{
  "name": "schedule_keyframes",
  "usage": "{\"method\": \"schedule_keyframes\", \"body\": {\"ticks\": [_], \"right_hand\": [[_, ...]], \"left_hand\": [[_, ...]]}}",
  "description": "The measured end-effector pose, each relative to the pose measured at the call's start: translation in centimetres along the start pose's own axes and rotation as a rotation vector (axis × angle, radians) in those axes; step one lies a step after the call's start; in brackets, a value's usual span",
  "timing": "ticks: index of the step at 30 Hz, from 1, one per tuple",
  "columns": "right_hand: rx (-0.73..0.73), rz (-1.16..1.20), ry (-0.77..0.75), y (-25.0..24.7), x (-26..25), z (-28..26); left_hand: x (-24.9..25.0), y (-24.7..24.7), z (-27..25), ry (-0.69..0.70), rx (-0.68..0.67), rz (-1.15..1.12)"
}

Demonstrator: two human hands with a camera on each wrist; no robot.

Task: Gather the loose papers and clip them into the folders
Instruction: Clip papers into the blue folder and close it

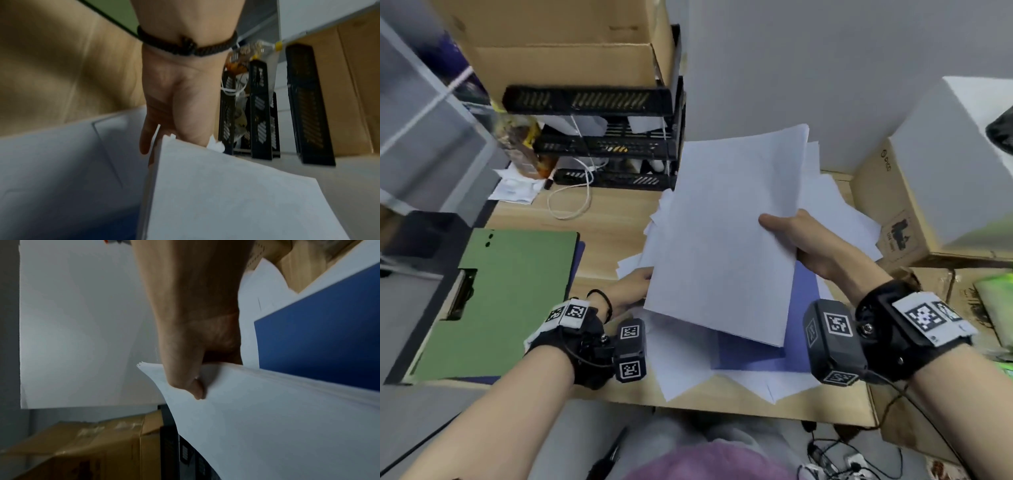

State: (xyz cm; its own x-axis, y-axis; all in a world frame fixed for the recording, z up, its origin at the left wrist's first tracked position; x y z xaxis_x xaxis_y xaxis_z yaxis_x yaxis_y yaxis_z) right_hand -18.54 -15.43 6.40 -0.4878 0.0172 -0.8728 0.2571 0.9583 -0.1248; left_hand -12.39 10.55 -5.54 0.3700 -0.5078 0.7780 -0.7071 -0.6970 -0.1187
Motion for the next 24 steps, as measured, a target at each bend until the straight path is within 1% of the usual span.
{"method": "schedule_keyframes", "body": {"ticks": [2, 3, 5, 6, 8, 9, 10, 11, 13, 15, 17, 18, 21, 24], "right_hand": [[-0.036, 0.002, -0.007, 2.8, -0.5, 0.5], [-0.059, 0.015, -0.006, 4.3, -0.7, 0.7], [-0.11, 0.05, 0.001, 7.2, -0.7, 1.2], [-0.133, 0.061, 0.006, 8.7, -0.7, 1.3], [-0.158, 0.068, 0.016, 11.1, -0.2, 1.6], [-0.163, 0.067, 0.021, 12.0, 0.3, 1.9], [-0.165, 0.064, 0.028, 12.7, 0.8, 2.0], [-0.161, 0.064, 0.038, 13.1, 1.6, 2.2], [-0.14, 0.083, 0.066, 13.1, 3.3, 2.3], [-0.111, 0.1, 0.105, 12.3, 5.4, 2.3], [-0.066, 0.11, 0.167, 11.0, 7.7, 1.9], [-0.049, 0.109, 0.199, 10.4, 8.8, 1.7], [-0.004, 0.079, 0.289, 8.7, 11.6, 1.1], [0.012, 0.016, 0.352, 7.6, 12.9, 0.8]], "left_hand": [[-1.2, -2.8, -1.6, -0.017, 0.072, -0.096], [-1.9, -4.3, -2.4, -0.031, 0.13, -0.167], [-3.6, -7.0, -3.7, -0.082, 0.19, -0.337], [-3.8, -8.0, -4.5, -0.099, 0.222, -0.345], [-3.7, -9.1, -5.9, -0.066, 0.221, -0.304], [-3.1, -9.4, -6.4, -0.041, 0.206, -0.354], [-2.0, -9.3, -7.1, -0.036, 0.199, -0.394], [-2.0, -9.7, -6.8, -0.043, 0.197, -0.421], [-2.8, -10.2, -5.7, -0.053, 0.172, -0.5], [-3.3, -10.3, -4.6, -0.04, 0.121, -0.527], [-4.1, -10.5, -3.6, -0.034, 0.107, -0.4], [-4.5, -10.5, -3.3, -0.039, 0.122, -0.334], [-5.4, -10.5, -2.4, -0.042, 0.197, -0.234], [-5.9, -10.3, -1.7, -0.037, 0.255, -0.148]]}}
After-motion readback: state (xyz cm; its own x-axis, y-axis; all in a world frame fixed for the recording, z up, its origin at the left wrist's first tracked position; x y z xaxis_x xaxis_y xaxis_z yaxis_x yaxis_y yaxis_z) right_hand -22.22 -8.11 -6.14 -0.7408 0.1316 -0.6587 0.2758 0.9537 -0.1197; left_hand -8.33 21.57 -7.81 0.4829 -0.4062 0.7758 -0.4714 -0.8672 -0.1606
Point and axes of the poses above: each hand's wrist, its own z-axis towards the middle knuckle, its own y-axis out of the palm, x = y × z, the point moved 4 cm from there along z, towards the middle knuckle, and after that the axes turned 3 degrees about x, right-handed, at the moved point
